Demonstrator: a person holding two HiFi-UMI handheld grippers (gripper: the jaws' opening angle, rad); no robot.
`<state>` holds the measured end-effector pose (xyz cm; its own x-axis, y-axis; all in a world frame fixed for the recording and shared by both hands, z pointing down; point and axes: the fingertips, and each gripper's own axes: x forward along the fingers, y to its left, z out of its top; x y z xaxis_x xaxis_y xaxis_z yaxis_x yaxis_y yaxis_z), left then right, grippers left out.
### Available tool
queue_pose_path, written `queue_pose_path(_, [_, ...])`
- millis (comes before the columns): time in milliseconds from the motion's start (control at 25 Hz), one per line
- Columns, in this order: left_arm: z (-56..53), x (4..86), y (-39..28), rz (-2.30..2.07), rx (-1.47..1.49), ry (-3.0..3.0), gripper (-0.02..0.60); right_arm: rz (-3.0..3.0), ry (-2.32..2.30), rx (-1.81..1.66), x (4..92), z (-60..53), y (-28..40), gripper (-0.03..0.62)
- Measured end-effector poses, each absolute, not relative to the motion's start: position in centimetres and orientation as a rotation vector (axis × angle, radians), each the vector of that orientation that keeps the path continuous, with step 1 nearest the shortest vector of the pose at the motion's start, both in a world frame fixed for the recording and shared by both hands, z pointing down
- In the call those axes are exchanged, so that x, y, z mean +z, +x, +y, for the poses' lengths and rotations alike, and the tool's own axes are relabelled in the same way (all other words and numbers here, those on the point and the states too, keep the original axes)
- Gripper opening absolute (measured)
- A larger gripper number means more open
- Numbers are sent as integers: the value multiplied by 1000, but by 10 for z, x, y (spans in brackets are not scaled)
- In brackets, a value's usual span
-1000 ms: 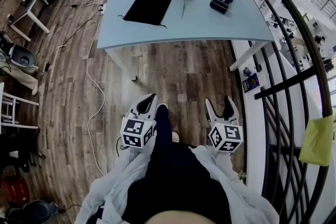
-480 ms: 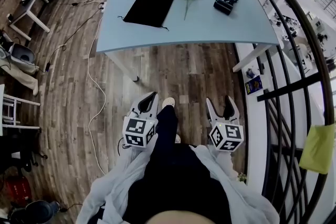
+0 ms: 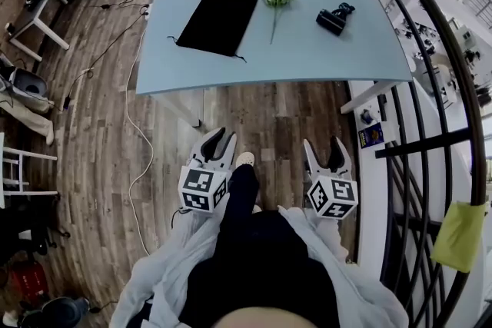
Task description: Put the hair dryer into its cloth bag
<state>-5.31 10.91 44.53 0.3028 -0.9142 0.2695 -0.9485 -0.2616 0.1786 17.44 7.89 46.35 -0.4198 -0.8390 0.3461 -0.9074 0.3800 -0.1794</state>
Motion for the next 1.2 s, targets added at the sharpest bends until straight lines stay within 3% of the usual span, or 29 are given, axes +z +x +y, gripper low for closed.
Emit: queue_pose_path(1200, [-85, 437, -96, -1556, 162, 2400, 115, -2393, 1678, 490, 453, -99, 129, 337])
